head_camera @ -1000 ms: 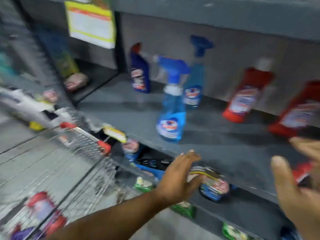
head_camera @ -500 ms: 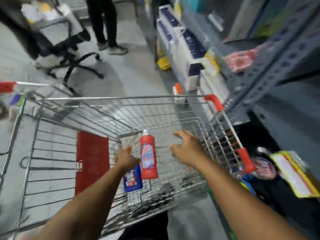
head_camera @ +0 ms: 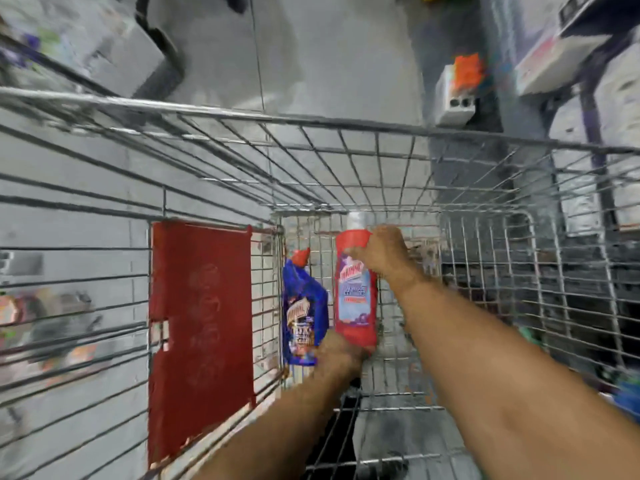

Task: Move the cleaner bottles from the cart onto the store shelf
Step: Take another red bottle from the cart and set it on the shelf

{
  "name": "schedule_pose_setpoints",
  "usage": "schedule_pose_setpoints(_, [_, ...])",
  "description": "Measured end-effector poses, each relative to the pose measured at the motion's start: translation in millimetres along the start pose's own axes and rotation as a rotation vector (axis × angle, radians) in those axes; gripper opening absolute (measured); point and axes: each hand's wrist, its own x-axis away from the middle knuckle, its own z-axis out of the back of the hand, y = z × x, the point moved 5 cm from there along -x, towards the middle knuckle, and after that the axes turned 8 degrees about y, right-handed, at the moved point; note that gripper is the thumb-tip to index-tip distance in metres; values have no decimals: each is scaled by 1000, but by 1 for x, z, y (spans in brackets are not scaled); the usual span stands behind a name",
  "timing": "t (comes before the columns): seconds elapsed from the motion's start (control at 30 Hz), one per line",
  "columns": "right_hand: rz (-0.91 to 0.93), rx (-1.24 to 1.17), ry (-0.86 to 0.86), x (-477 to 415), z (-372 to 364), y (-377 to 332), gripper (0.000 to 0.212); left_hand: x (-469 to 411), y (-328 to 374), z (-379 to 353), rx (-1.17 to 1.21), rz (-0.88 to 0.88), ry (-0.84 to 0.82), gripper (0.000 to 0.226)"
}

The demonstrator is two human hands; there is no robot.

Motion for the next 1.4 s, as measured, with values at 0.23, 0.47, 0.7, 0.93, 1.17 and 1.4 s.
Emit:
schedule_pose_setpoints(0.23, [-61, -233, -38, 20, 15, 8, 49, 2, -24, -14, 301, 47, 49, 42])
schedule_pose_setpoints(0.47, [-3, -486, 120, 120, 123, 5, 70, 70, 11, 18, 237, -296, -107, 59])
schedule_pose_setpoints(0.7, [118, -803, 476, 263, 263, 27, 42, 172, 85, 66, 93, -759, -337, 41])
schedule_pose_setpoints(0.93, [186, -922, 853, 441, 332, 86, 46, 325, 103, 27, -155, -1212, -441, 48])
schedule_pose_setpoints(1.17, [52, -922, 1195, 638, 309, 201, 57, 461, 51, -97, -376, -1640, -556, 48])
schedule_pose_setpoints(1.4, [-160, -821, 1553, 809, 298, 312, 59, 596, -29, -244, -621, -1840, -777, 44])
